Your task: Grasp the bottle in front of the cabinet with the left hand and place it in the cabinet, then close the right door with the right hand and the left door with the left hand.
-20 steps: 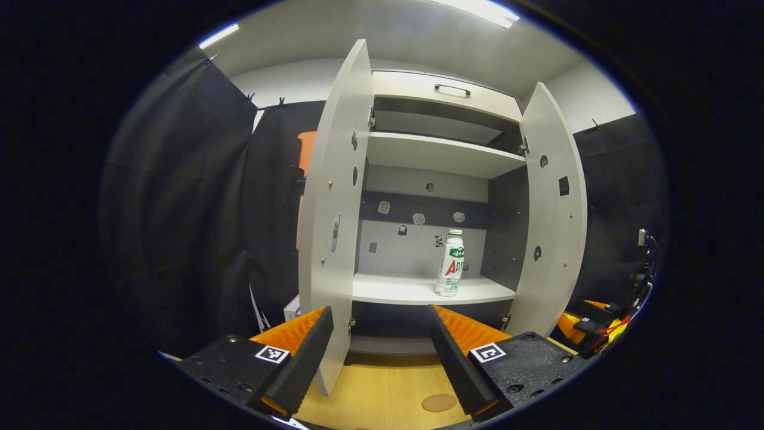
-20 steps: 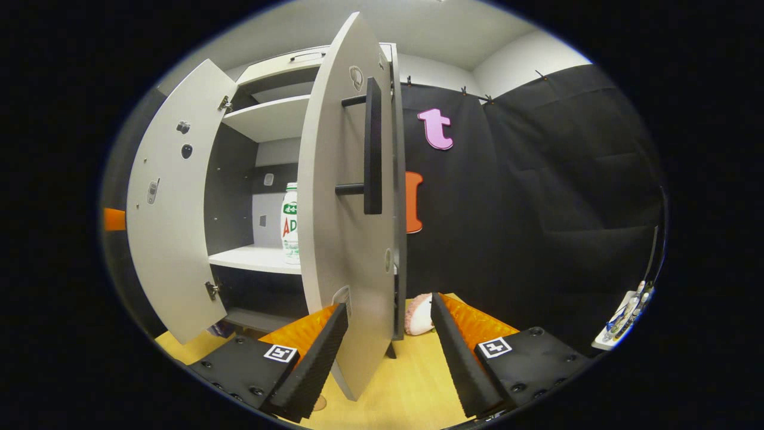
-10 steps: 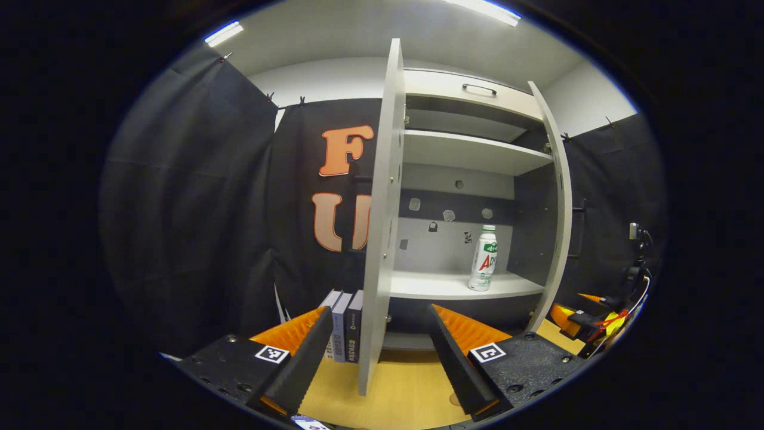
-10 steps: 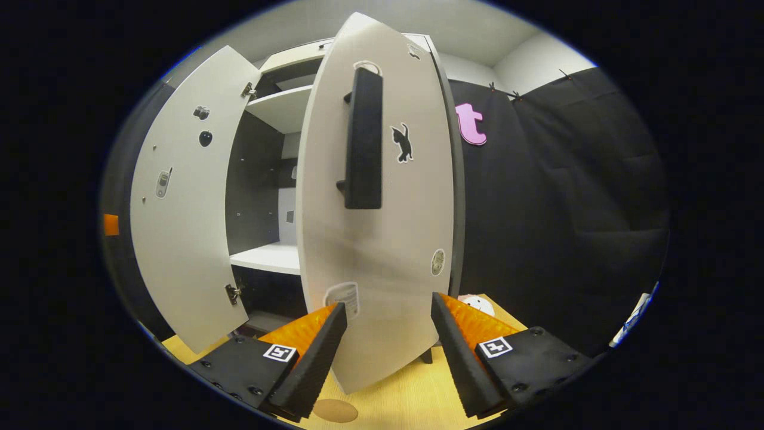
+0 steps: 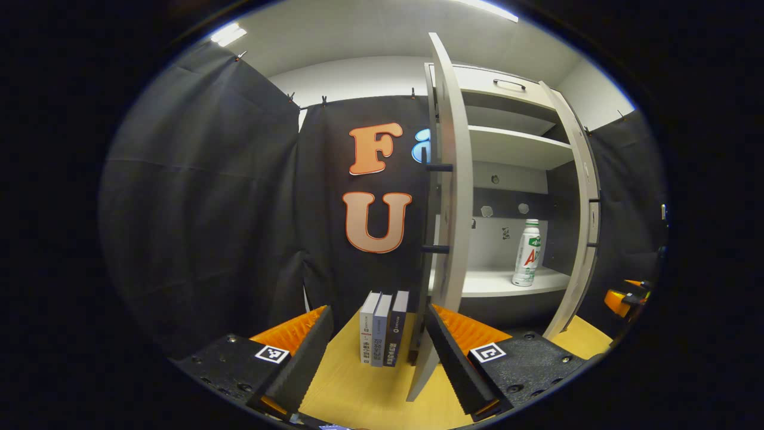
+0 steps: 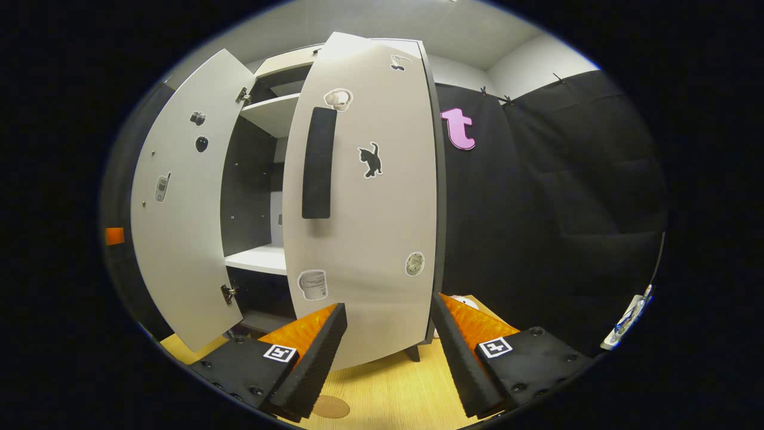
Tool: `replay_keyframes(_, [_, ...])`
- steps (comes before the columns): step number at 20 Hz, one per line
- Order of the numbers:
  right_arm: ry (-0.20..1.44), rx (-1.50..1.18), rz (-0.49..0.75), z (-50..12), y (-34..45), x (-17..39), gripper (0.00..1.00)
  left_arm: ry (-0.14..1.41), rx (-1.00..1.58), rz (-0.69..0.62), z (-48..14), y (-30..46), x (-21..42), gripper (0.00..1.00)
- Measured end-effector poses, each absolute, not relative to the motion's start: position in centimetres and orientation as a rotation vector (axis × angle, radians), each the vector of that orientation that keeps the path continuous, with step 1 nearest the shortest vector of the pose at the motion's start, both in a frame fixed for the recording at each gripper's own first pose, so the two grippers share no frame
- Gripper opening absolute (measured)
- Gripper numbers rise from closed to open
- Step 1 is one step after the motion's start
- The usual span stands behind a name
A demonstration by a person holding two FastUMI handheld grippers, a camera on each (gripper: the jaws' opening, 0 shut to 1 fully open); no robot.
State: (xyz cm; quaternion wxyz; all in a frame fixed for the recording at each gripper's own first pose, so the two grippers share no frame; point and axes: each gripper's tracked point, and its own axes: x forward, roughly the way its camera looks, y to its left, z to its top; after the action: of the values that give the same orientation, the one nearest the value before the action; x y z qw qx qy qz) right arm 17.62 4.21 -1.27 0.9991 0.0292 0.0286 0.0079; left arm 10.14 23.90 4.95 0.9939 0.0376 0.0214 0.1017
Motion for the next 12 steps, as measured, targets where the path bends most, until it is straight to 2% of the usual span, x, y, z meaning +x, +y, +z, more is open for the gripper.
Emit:
replay_keyframes(6, [0.057, 0.040, 0.011, -0.8, 3.7, 16.3, 0.95, 0.012, 0.120, 0.213, 4.7, 26.4, 14.7, 0.95])
replay_keyframes(11, [0.059, 0.043, -0.001, -0.5, 2.9, 15.6, 0.95, 0.043, 0.115, 0.209, 3.3, 26.4, 17.2, 0.93])
replay_keyframes(12, [0.060, 0.041, -0.005, -0.5, 2.7, 15.4, 0.95, 0.048, 0.109, 0.205, 3.0, 26.3, 17.5, 0.95])
